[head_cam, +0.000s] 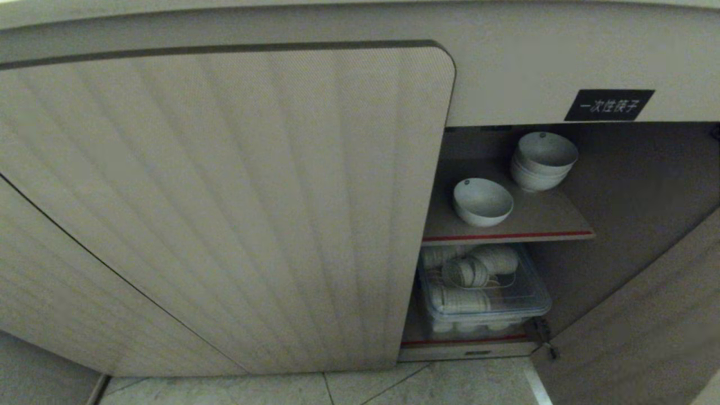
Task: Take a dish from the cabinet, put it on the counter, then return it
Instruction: Close the cabinet door
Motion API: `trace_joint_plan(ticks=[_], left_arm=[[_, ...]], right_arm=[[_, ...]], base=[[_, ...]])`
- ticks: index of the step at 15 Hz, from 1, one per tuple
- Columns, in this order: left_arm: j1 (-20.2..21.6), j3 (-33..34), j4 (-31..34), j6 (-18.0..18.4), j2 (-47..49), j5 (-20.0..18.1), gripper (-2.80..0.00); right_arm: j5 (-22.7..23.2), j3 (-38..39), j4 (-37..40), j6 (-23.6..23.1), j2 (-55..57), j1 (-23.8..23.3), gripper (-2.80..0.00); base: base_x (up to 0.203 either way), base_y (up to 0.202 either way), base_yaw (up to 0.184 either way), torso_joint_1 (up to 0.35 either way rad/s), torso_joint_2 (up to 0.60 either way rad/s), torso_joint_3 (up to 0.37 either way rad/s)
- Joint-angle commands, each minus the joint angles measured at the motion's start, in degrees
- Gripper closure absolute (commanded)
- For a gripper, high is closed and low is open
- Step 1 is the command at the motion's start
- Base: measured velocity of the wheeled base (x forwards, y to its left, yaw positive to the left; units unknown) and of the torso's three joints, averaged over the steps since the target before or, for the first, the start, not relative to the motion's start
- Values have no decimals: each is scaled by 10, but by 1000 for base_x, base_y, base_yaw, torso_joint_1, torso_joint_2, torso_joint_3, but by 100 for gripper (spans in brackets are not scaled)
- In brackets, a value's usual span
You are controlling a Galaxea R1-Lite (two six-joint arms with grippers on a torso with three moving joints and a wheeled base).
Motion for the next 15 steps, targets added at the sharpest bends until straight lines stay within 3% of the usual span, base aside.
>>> trace_joint_plan(ticks=[1, 15], left_arm=[[0, 0, 0, 0, 0, 0, 0], [0, 0, -1, -1, 0, 0, 0]], right_arm=[[1, 1, 0, -2, 0, 1, 0], [-4, 7, -23, 28, 0, 0, 0]], base=[[0, 0, 0, 0, 0, 0], [0, 0, 0, 0, 0, 0]])
